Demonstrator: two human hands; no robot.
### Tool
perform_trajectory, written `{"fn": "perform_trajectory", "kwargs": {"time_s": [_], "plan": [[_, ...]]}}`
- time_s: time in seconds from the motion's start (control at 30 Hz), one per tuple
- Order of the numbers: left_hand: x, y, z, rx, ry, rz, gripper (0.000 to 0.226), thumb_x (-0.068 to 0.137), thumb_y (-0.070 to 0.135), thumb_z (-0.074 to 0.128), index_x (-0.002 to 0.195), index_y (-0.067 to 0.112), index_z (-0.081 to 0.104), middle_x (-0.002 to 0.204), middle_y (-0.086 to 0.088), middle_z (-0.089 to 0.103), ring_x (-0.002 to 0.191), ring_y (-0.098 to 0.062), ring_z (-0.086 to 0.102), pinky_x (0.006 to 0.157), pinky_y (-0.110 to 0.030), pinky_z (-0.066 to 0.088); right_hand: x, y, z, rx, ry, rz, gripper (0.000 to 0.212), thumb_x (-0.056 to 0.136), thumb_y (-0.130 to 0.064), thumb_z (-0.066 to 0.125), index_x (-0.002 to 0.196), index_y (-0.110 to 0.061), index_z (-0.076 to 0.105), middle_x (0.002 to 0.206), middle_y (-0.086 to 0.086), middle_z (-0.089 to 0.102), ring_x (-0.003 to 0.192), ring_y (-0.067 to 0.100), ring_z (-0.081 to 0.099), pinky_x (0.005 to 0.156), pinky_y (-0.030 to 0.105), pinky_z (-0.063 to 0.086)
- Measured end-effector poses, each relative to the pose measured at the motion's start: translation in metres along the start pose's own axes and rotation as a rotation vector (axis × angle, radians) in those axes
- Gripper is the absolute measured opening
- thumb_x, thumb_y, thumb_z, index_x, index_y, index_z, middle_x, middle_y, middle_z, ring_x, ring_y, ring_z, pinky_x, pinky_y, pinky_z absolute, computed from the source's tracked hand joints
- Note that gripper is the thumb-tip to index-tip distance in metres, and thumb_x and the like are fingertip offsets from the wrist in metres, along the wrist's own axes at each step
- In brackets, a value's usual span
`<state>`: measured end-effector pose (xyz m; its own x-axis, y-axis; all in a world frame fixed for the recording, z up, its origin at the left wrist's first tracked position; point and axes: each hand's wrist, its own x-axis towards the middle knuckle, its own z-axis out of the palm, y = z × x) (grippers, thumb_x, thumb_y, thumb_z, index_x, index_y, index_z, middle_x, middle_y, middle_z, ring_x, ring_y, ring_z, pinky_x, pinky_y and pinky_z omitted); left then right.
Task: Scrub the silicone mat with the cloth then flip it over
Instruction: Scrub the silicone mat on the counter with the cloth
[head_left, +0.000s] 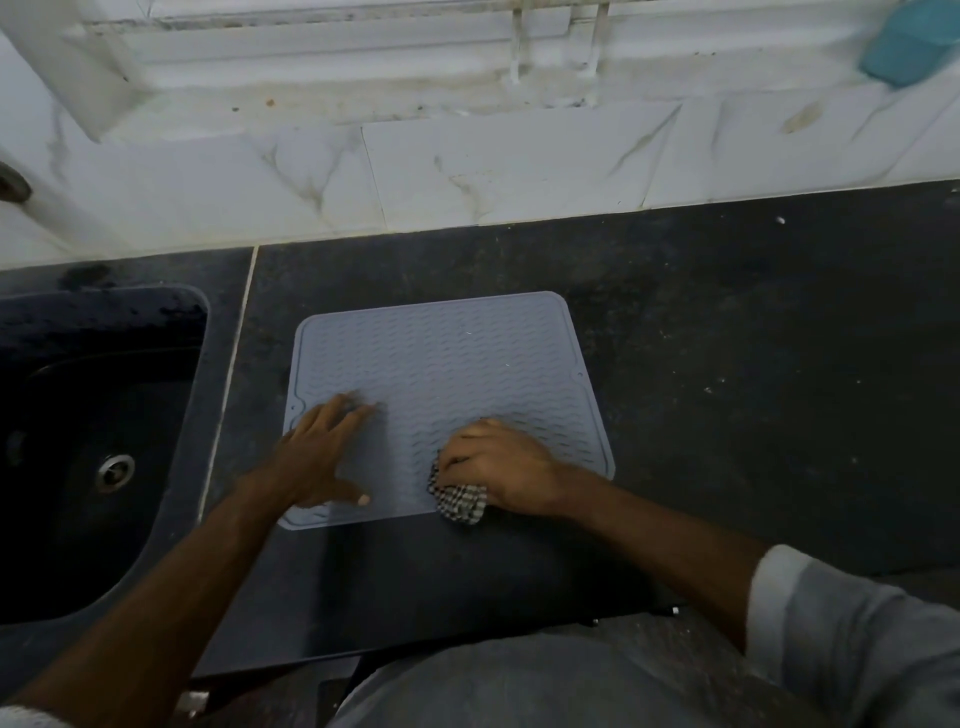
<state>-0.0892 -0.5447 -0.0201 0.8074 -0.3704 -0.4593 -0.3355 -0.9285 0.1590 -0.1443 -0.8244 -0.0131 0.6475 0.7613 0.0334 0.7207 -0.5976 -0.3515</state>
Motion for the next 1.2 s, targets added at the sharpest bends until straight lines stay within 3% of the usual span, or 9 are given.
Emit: {"fn": "perform_trajectory", "kwargs": {"time_s": [0.17,0.4,0.57,0.7,0.8,0.93,1.1,1.2], "plan": [[-0.003,-0.004,0.005,-0.024,-0.033,-0.011,0.122,0.066,0.050,0.081,0.152,0.034,-0.003,0.160,-0.002,-0.014,0.146,-0.033,-0.007,0.115,-0.055,0.020,0.012,-0.007,0.014,-0.056,-0.072,-0.042,0.032,0.089,-0.016,0.052,0.120,-0.017,0.061,0.128,0.003,0.058,0.120,0.026,0.047,0.100,0.038,0.032],[-0.001,-0.002,0.006,-0.043,-0.031,-0.019,0.122,0.063,0.050,0.083,0.152,0.033,0.000,0.159,-0.001,-0.014,0.145,-0.033,-0.008,0.113,-0.056,0.021,-0.024,0.021,0.002,-0.047,-0.102,-0.037,0.030,0.079,-0.016,0.066,0.108,-0.018,0.067,0.113,0.003,0.066,0.110,0.025,0.057,0.092,0.040,0.042],[0.003,0.002,0.002,-0.020,-0.031,-0.040,0.125,0.057,0.049,0.086,0.150,0.031,0.005,0.156,0.002,-0.008,0.143,-0.032,-0.002,0.109,-0.057,0.030,0.023,-0.004,0.013,-0.053,-0.069,-0.079,0.032,0.086,-0.019,0.054,0.116,-0.018,0.064,0.122,0.004,0.062,0.115,0.026,0.052,0.096,0.039,0.037],[0.001,0.004,0.000,-0.026,-0.034,-0.039,0.125,0.057,0.047,0.087,0.151,0.029,0.007,0.156,-0.001,-0.008,0.143,-0.031,-0.002,0.110,-0.056,0.029,0.030,-0.010,0.016,-0.067,-0.092,-0.117,0.032,0.087,-0.016,0.053,0.116,-0.016,0.064,0.122,0.005,0.062,0.115,0.027,0.053,0.095,0.040,0.037],[0.000,0.003,-0.001,-0.031,-0.037,-0.024,0.124,0.059,0.048,0.086,0.151,0.027,0.006,0.157,-0.002,-0.009,0.144,-0.032,-0.004,0.111,-0.056,0.028,0.000,0.007,0.006,-0.077,-0.046,-0.143,0.029,0.081,-0.015,0.064,0.109,-0.017,0.068,0.113,0.004,0.067,0.106,0.025,0.060,0.089,0.039,0.046],[0.000,0.005,-0.003,-0.032,-0.044,-0.027,0.123,0.059,0.047,0.087,0.151,0.027,0.007,0.157,-0.003,-0.008,0.144,-0.033,-0.004,0.110,-0.058,0.031,-0.020,0.021,-0.001,-0.061,-0.087,-0.095,0.031,0.075,-0.015,0.072,0.106,-0.018,0.069,0.110,0.003,0.068,0.104,0.024,0.062,0.087,0.037,0.047],[0.001,0.007,-0.004,-0.018,-0.056,-0.044,0.125,0.057,0.046,0.088,0.151,0.026,0.007,0.156,-0.004,-0.008,0.143,-0.033,-0.004,0.109,-0.059,0.031,0.026,-0.008,0.014,-0.052,0.035,-0.137,0.028,0.081,-0.017,0.067,0.109,-0.017,0.069,0.112,0.005,0.067,0.104,0.026,0.061,0.088,0.038,0.046],[0.001,0.006,-0.002,-0.010,-0.050,-0.049,0.126,0.056,0.048,0.088,0.150,0.026,0.007,0.156,-0.005,-0.006,0.143,-0.033,-0.003,0.107,-0.060,0.034,0.061,-0.035,0.028,-0.042,-0.024,-0.180,0.028,0.085,-0.016,0.063,0.112,-0.017,0.067,0.116,0.005,0.066,0.109,0.028,0.057,0.092,0.041,0.042]]}}
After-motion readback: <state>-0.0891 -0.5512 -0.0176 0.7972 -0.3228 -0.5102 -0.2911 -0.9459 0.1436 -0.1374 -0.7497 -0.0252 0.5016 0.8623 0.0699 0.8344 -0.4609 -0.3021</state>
